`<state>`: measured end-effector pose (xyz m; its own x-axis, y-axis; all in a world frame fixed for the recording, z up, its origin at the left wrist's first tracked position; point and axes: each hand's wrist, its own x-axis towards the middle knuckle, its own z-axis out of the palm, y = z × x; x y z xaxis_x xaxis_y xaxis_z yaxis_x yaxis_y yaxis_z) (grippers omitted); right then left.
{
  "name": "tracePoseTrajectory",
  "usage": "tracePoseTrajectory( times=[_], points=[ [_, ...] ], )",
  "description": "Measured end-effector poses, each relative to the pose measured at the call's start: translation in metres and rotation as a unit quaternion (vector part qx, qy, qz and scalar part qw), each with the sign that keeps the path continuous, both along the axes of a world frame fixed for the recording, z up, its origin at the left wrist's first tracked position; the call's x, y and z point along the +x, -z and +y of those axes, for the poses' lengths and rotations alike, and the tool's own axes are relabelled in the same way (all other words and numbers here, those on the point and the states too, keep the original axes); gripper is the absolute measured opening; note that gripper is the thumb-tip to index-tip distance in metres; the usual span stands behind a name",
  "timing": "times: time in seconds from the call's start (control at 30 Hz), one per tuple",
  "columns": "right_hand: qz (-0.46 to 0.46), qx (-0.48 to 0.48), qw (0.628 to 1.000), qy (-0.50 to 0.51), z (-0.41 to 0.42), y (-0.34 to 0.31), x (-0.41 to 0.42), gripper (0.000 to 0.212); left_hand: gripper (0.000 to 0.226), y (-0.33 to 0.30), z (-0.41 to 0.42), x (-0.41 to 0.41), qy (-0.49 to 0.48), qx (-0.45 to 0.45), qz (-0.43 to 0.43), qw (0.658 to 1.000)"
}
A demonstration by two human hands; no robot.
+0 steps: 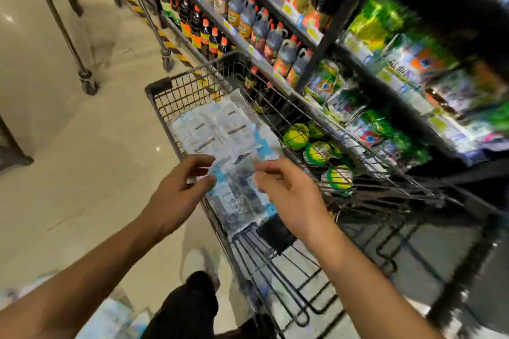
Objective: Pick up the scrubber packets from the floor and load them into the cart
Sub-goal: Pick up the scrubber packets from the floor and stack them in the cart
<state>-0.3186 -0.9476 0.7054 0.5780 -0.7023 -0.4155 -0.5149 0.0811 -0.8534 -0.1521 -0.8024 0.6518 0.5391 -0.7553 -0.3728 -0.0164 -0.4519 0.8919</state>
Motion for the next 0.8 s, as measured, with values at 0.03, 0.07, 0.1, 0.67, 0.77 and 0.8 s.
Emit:
tracePoseTrajectory(
  times=[0.03, 0.07, 0.1, 0.67, 0.77, 0.8],
  points=[
    [-0.012, 0.009, 1.000, 0.005, 0.009, -0.017, -0.014, 0.010, 0.033, -0.010, 0.015, -0.008, 0.001, -0.004, -0.001, 1.000],
    [-0.022, 0.014, 1.000, 0.017, 0.016, -0.030, -0.030, 0.011, 0.041, -0.020, 0.027, -0.016, 0.005, -0.008, -0.004, 1.000],
    [-0.030, 0.020, 0.999, 0.031, 0.022, -0.041, -0.046, 0.012, 0.046, -0.029, 0.039, -0.025, 0.002, -0.010, -0.009, 1.000],
    [-0.149, 0.056, 0.981, -0.114, 0.039, -0.095, -0.221, 0.012, 0.031, -0.144, 0.139, -0.241, -0.279, -0.077, -0.099, 0.952],
    [-0.138, 0.052, 0.975, -0.166, 0.053, -0.097, -0.229, 0.012, 0.038, -0.150, 0.189, -0.305, -0.370, -0.055, -0.081, 0.924],
    [-0.137, 0.058, 0.972, -0.182, 0.059, -0.099, -0.229, 0.012, 0.041, -0.153, 0.206, -0.323, -0.403, -0.053, -0.076, 0.910]
  ],
)
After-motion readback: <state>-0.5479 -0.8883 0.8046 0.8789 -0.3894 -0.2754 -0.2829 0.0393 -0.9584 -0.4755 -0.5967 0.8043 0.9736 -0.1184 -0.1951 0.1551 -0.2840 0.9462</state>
